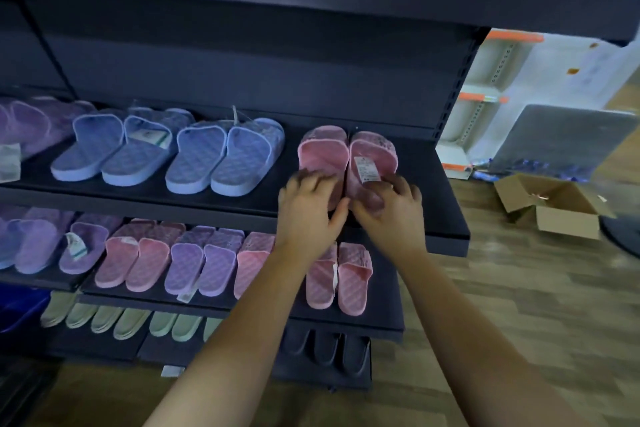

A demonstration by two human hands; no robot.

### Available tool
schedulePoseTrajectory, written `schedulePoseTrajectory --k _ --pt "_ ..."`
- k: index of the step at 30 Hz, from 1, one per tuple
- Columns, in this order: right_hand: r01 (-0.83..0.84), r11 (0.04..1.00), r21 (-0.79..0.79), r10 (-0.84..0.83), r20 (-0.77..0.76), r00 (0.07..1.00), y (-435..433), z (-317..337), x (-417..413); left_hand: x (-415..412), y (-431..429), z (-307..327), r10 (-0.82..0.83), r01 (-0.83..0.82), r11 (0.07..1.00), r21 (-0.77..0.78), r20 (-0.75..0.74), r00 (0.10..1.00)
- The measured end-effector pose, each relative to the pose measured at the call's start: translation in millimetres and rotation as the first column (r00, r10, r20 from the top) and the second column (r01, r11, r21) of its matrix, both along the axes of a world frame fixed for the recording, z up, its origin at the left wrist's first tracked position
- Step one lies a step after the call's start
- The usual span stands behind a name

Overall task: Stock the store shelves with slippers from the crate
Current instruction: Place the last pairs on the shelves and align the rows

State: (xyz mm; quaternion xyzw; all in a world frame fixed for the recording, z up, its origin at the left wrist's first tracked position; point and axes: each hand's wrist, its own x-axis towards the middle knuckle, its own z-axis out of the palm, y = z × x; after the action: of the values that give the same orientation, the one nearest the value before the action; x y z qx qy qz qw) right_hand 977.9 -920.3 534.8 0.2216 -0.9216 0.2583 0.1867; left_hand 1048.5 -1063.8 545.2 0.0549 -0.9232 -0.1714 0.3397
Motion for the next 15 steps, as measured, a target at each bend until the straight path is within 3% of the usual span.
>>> schedulePoseTrajectory --k 2,4,7,15 --pt "-0.030 0.998 0.057 0.022 0.125 0.992 -2 -5 -4 -7 -5 -2 0.014 -0.027 0.998 0.053 0.234 0.972" --pt "-0.051 0.999 0.017 0.047 0.175 0.984 0 -5 -3 -16 -10 -5 -0.030 -0.016 0.993 0.117 0.381 0.924" --pt "-0.017 0.997 -0.074 0.027 0.137 0.990 5 1 1 -21 -11 -8 -0.078 0.051 0.995 0.090 0.330 0.941" --pt "0.060 0.990 -0.124 -0.051 0.075 0.996 22 -2 -8 -38 6 -17 -0.133 0.097 0.981 0.168 0.219 0.967"
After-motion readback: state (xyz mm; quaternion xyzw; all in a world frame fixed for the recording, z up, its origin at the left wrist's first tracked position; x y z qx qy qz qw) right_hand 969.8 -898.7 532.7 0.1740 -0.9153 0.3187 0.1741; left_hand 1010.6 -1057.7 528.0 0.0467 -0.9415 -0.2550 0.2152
